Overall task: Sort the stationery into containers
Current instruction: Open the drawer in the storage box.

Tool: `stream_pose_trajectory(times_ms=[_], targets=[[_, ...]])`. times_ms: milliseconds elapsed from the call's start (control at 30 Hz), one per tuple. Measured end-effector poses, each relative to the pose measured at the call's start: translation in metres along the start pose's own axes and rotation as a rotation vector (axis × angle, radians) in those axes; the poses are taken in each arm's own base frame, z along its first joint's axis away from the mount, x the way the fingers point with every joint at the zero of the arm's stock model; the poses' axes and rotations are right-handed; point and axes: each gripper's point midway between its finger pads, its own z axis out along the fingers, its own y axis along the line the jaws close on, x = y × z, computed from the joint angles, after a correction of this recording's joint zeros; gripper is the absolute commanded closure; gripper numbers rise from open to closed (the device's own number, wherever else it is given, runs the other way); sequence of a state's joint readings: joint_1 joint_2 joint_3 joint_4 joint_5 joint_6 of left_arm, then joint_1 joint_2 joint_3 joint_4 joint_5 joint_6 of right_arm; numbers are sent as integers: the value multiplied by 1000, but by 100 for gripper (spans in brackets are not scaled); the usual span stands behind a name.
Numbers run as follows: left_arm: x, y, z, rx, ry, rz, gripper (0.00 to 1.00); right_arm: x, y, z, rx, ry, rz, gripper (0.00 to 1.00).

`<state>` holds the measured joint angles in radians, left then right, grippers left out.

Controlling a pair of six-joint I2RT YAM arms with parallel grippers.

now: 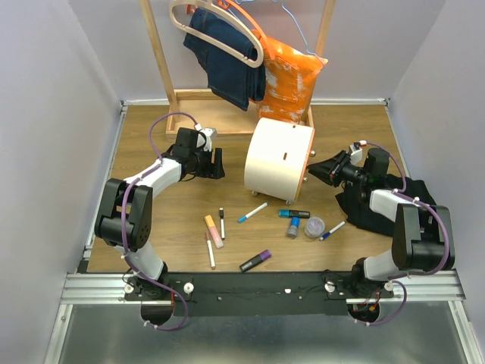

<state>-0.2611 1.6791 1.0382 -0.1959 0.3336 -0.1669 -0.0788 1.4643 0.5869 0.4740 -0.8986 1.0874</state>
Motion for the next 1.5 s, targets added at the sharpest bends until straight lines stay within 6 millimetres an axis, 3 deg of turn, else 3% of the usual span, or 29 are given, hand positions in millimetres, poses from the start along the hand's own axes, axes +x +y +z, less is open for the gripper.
stream_pose_trajectory(times_ms=[167, 700, 1033, 1333, 1433, 1467, 1500], targets=[[0, 0, 0, 0, 0, 0, 22, -1, -2, -4, 14, -4, -18, 72], [3, -4, -1, 19, -2, -5, 22, -16, -18, -54, 118, -93, -60, 73], [6, -7, -11, 21, -16, -10, 22, -14, -27, -78, 177, -91, -91, 73], [8, -14, -30, 28, -51, -2, 22, -9, -28, -85, 221, -65, -123, 57], [2, -20, -42, 36, -82, 11, 38, -16, -12, -91, 235, -78, -215, 52], [0, -22, -46, 41, -94, 16, 67, -19, -3, -94, 235, -88, -268, 50], [-3, -26, -51, 57, -107, 23, 85, -21, 4, -98, 237, -96, -305, 50]])
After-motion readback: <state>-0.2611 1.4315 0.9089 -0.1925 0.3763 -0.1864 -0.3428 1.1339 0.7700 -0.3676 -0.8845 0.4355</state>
